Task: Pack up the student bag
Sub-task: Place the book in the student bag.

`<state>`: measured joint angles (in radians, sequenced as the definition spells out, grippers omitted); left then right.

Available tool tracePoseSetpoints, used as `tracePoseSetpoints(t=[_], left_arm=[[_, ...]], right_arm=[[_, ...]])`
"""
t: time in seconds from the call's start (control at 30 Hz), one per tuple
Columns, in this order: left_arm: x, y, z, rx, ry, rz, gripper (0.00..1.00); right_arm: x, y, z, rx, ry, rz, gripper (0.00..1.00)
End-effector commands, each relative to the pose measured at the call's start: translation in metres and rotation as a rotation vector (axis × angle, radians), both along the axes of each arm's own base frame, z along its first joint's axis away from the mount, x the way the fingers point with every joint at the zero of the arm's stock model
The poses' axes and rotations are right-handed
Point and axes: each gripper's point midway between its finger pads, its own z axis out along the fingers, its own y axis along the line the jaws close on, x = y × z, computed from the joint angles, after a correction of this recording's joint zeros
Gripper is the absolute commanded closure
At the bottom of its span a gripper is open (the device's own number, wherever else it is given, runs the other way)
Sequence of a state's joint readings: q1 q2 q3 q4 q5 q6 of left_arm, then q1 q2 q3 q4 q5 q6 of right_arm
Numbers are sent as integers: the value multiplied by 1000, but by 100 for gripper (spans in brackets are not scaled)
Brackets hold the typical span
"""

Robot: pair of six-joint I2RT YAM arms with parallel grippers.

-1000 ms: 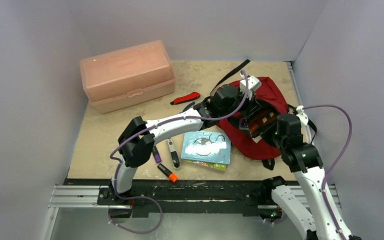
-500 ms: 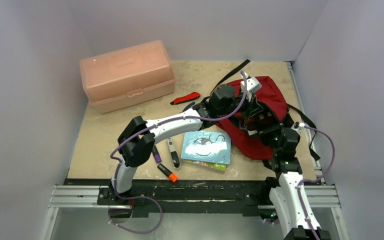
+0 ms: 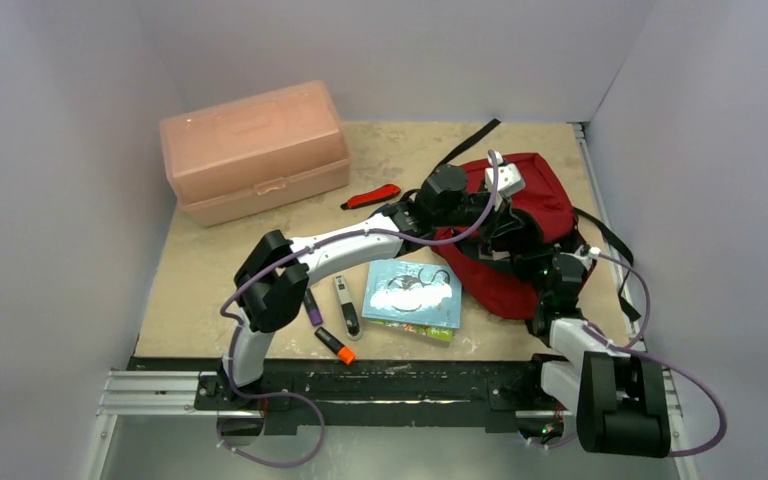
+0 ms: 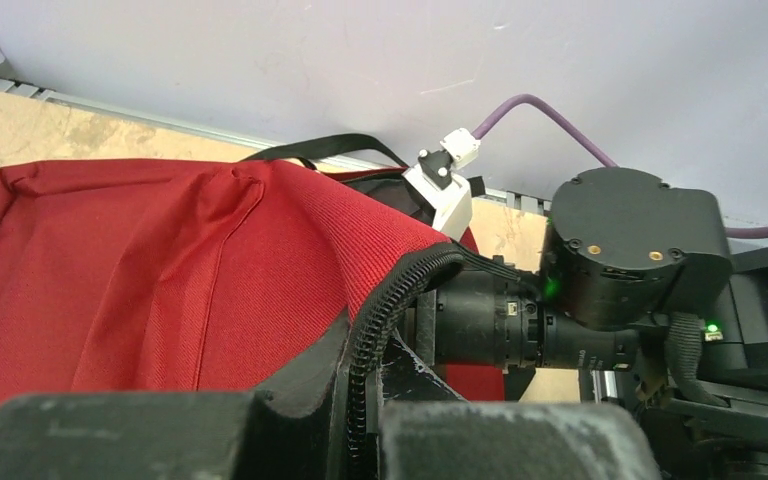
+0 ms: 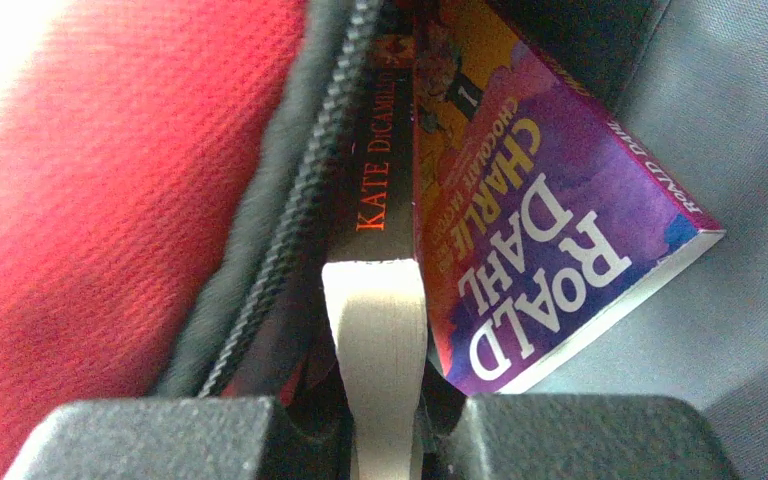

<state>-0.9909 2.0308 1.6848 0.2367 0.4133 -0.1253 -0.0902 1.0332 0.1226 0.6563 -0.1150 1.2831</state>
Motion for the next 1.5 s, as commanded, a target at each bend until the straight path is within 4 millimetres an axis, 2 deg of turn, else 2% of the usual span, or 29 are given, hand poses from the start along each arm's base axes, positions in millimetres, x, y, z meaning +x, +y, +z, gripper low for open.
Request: tracePoseSetpoints(t=[0.0, 0.07, 0.13, 0.33, 0.47, 0.63, 0.77, 0.83, 0.9, 0.97, 1.03, 1.07, 1.1, 1.17, 1.27, 1.37, 1.4, 1.47], left_arm=[[-11, 0, 61, -120, -77, -69, 100], [-8, 0, 56, -121, -58, -49, 100], [-7, 0, 54, -125, -48, -44, 100], [-8, -3, 52, -129, -30, -51, 100], [-8, -3, 52, -126, -28, -55, 100], [-8, -2, 51, -123, -24, -62, 100], [-13, -5, 49, -121, 0, -93, 100], [-16, -8, 49, -117, 18, -115, 100], [-20, -11, 46, -110, 46, -146, 100], [-27, -14, 45, -97, 70, -195, 100], [-30, -16, 48, -60, 84, -225, 100], [-30, -15, 48, -51, 101, -242, 100], [-35, -15, 49, -44, 117, -288, 100], [-31, -13, 46, -21, 141, -294, 100], [-16, -6, 39, -15, 146, -253, 100], [-2, 2, 30, 1, 143, -212, 100], [4, 5, 26, 14, 143, -195, 100], [13, 10, 16, 46, 151, -165, 100]], right_arm=[[16, 1, 25, -59, -68, 25, 85], [8, -1, 3, -93, 52, 24, 66], [1, 0, -9, -171, 157, 71, 55], [-23, -2, -25, -266, 295, 130, 28], [-29, -1, -36, -293, 338, 161, 23], [-24, 1, -45, -294, 327, 177, 24], [-4, -2, -29, -340, 214, 166, 29], [5, -3, -26, -342, 194, 160, 38], [16, 1, -24, -332, 143, 171, 42], [35, 7, -7, -339, 12, 158, 46], [62, 12, 24, -377, -162, 140, 49], [72, 13, 32, -398, -218, 139, 49], [81, 17, 34, -400, -246, 156, 49], [95, 17, 35, -408, -265, 160, 47], [105, 12, 15, -464, -143, 177, 44], [89, 5, 3, -494, -102, 170, 39], [85, 0, -3, -504, -45, 155, 32], [78, -3, -12, -538, 44, 181, 26]])
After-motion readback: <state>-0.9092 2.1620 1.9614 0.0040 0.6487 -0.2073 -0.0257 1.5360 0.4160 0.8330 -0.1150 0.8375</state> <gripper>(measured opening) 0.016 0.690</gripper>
